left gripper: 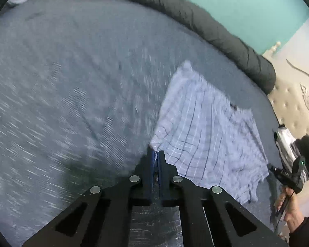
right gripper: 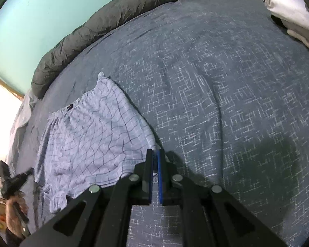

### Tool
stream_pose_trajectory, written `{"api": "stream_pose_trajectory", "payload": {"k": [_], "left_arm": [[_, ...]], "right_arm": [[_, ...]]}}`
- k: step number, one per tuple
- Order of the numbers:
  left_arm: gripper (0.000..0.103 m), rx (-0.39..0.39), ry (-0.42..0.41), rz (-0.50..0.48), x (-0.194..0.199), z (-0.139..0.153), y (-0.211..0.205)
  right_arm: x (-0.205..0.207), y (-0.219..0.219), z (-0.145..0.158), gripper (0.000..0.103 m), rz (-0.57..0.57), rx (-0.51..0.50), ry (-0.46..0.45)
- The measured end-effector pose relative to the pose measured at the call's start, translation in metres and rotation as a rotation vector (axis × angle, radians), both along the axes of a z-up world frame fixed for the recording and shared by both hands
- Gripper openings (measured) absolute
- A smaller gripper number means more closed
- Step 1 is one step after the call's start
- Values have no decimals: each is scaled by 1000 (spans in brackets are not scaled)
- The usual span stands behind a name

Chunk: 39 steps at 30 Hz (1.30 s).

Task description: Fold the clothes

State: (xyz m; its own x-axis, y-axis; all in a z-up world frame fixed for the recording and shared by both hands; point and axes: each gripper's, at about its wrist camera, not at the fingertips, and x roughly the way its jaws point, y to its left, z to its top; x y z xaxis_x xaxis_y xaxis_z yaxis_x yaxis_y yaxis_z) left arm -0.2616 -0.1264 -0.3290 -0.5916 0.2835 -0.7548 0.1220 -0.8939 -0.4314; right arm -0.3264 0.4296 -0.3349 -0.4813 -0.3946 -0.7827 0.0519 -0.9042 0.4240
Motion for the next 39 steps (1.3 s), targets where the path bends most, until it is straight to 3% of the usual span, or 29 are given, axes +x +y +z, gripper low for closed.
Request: {"api": "stream_pose_trajectory", "payload": {"k": [3, 7, 18, 21, 22, 23, 24, 26, 28, 35, 39], "left_arm": [[3, -12, 21, 45, 4, 11, -18], [3, 14, 4, 84, 4, 2, -36], [3, 18, -57, 86, -13, -22, -35], [4, 35, -50, 100, -10, -21, -39], [4, 41, -50, 105, -9, -20, -40], [7, 46, -50, 109, -7, -18, -41], [10, 43, -48, 113, -5, -16, -41], [33, 36, -40, 121, 0, -11, -42], [41, 50, -29, 128, 8, -6, -46], [41, 136, -63, 96, 25, -10, -32], [41, 192, -89, 23, 37, -13, -10]], "right_arm": [[-3, 3, 0, 3, -13, 9, -2], [-1, 6, 0, 3, -44, 16, -12], [1, 5, -6, 3, -53, -7, -53], [5, 13, -4, 11, -111, -57, -46], [7, 15, -3, 25, -127, -68, -40], [10, 17, -1, 34, -142, -79, -35], [12, 18, 1, 34, -144, -93, -27], [18, 17, 4, 34, -145, -107, -21], [24, 13, 8, 34, -129, -120, -12], [42, -14, 1, 34, -53, -188, -59], [50, -25, -9, 34, -28, -193, -78]]}}
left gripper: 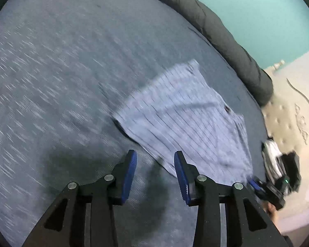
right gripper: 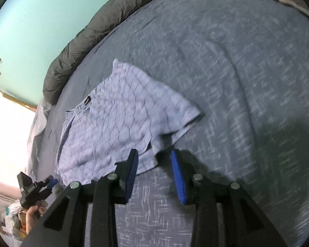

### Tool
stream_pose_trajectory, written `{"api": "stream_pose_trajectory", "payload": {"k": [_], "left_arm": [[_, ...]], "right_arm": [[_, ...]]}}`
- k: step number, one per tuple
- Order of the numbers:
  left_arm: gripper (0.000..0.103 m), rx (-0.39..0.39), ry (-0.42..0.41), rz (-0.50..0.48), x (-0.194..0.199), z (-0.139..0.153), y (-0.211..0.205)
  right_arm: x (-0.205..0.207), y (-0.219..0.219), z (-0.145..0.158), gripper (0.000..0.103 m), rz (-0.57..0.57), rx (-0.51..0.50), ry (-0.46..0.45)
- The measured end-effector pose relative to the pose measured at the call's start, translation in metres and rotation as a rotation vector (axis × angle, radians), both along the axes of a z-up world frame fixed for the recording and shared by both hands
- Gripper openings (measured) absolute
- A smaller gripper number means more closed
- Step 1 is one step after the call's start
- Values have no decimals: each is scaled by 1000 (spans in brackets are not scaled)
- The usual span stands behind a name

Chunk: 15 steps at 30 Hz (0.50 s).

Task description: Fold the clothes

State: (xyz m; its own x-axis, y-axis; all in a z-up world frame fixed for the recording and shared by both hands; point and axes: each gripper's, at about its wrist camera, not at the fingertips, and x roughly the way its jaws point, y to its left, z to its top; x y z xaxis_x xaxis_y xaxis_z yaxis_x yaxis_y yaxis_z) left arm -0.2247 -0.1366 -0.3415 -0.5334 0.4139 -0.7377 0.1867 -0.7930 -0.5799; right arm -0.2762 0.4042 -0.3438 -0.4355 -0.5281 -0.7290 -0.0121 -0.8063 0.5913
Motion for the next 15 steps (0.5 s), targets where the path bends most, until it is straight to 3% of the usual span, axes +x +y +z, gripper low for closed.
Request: {"api": "stream_pose_trajectory", "payload": {"k": [4, 7, 15], "left_arm": [[41, 11, -13, -67, 9, -5, 22], [40, -10, -19, -70, 10, -10, 26], [40, -57, 43, -20, -14, 20, 9]], "right_arm": [[4, 2, -7, 32, -9, -36, -19], [7, 3, -4, 20, 18, -6, -18], [-5, 19, 33, 20, 12, 72, 53]]}}
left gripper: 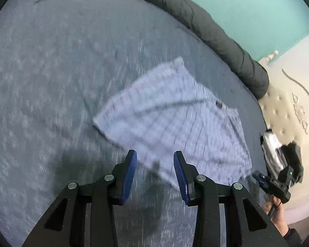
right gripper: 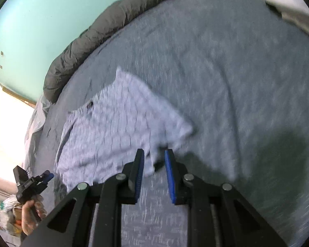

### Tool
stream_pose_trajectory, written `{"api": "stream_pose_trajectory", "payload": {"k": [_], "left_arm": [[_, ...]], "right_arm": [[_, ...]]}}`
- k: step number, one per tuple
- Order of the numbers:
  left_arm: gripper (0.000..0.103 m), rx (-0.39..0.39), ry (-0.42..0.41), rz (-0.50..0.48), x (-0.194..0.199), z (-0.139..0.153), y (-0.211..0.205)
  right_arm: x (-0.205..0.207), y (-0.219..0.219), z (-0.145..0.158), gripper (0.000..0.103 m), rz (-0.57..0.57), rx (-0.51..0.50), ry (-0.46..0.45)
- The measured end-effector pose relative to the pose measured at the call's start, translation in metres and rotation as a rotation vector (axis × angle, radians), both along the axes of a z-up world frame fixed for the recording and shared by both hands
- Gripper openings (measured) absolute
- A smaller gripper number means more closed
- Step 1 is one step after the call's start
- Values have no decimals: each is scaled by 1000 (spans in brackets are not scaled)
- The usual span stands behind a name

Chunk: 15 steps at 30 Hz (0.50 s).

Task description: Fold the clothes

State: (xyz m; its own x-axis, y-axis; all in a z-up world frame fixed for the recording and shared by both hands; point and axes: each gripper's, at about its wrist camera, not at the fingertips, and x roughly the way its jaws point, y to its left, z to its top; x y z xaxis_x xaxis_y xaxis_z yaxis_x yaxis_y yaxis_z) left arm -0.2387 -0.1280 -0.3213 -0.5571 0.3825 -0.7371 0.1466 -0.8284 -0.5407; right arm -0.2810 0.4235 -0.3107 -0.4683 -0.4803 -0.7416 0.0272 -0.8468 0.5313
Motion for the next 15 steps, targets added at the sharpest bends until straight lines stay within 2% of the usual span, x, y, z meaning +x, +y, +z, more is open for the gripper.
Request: {"api": "stream_pose_trajectory", "payload": {"k": [3, 5, 12, 15], "left_arm": [[40, -35, 6, -23, -27, 8, -1], [41, -63, 2, -50, -52, 12, -1], [41, -173, -2, -133, -133, 21, 13], [41, -181, -4, -173, -161, 17, 19]], "right_arm": [[-31, -9, 10, 23, 23, 34, 17], [-50, -16, 11, 34, 50, 36, 20], [-116, -54, 15, 37, 158, 84, 56], [-140, -71, 14, 45, 213, 142, 70]]}}
